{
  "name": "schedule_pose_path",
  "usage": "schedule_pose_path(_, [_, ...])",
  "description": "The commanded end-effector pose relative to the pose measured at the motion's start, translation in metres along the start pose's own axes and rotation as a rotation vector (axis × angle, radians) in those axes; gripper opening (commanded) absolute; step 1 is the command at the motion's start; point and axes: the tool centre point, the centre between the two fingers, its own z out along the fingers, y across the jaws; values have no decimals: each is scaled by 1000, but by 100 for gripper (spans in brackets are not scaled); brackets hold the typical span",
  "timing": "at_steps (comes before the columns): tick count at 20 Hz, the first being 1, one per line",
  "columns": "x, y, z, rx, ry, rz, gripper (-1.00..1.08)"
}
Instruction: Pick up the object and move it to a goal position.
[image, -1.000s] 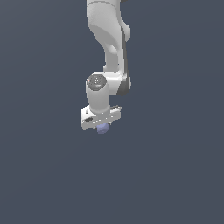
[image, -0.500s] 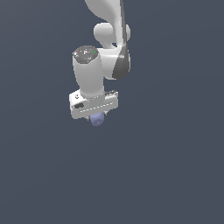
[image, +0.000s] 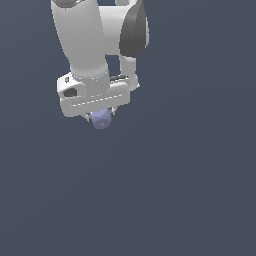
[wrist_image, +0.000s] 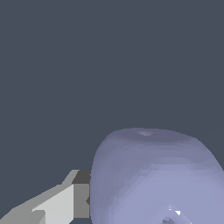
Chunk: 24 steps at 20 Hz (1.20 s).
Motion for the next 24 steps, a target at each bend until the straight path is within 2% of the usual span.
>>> schedule_pose_path(1, [0,5,-27,1,-1,0,-100])
schedule_pose_path(12, [6,28,-125,0,-1,0,-100])
schedule_pose_path(24, [11,39,-172,0,-2,0,-100])
